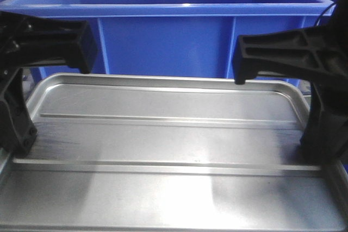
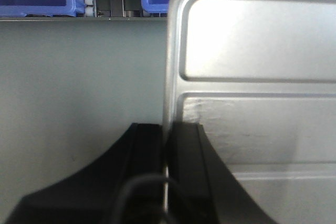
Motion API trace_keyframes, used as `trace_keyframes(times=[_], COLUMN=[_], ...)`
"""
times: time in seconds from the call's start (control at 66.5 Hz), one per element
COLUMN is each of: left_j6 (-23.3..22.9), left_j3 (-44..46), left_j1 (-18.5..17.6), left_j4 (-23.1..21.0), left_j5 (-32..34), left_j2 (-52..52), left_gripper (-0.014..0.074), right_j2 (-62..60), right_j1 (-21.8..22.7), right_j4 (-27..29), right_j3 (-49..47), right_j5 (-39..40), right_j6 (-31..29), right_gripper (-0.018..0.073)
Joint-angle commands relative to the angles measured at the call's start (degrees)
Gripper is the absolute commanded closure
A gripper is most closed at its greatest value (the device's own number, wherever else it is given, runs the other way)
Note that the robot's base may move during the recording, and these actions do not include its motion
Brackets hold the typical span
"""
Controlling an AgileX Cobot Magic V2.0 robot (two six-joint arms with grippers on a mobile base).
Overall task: Grab silver tray and place in blue box
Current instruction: 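Carry the tray with both grippers over the blue crate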
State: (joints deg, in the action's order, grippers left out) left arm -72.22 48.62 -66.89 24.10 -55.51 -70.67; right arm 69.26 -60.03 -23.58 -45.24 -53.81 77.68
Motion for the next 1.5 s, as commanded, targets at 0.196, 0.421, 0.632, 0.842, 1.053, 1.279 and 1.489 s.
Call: trace_keyframes(times=[0.196, 0.421, 0.632, 0.842, 1.053, 1.279, 1.489], left_j6=[0.05, 0.05, 0.05, 0.05, 0.05, 0.05, 1.77], left_j3=[1.69, 1.69, 1.69, 1.69, 1.69, 1.81, 3.97], left_j1=[-0.18, -0.18, -0.18, -0.18, -0.18, -0.18, 0.74], left_j4=[0.64, 0.64, 0.64, 0.64, 1.48, 1.68, 0.4], left_j5=[3.01, 3.01, 3.01, 3.01, 3.01, 3.24, 3.05], left_j2=[1.35, 1.35, 1.35, 1.35, 1.35, 1.35, 1.35], left_gripper=[0.061, 0.061, 0.061, 0.061, 0.061, 0.061, 0.061], right_j2=[-1.13, -1.13, -1.13, -1.13, -1.13, -1.13, -1.08], right_j1=[0.19, 0.19, 0.19, 0.19, 0.19, 0.19, 0.19], right_j4=[-1.87, -1.87, -1.87, -1.87, -1.87, -1.87, -1.36], right_j3=[-1.7, -1.7, -1.7, -1.7, -1.7, -1.7, -6.77], right_j5=[3.53, 3.53, 3.53, 3.53, 3.53, 3.53, 1.44], right_j6=[-0.11, -0.11, -0.11, -0.11, -0.11, -0.16, -7.53], right_gripper=[0.0505, 0.0505, 0.0505, 0.0505, 0.0505, 0.0505, 0.0505])
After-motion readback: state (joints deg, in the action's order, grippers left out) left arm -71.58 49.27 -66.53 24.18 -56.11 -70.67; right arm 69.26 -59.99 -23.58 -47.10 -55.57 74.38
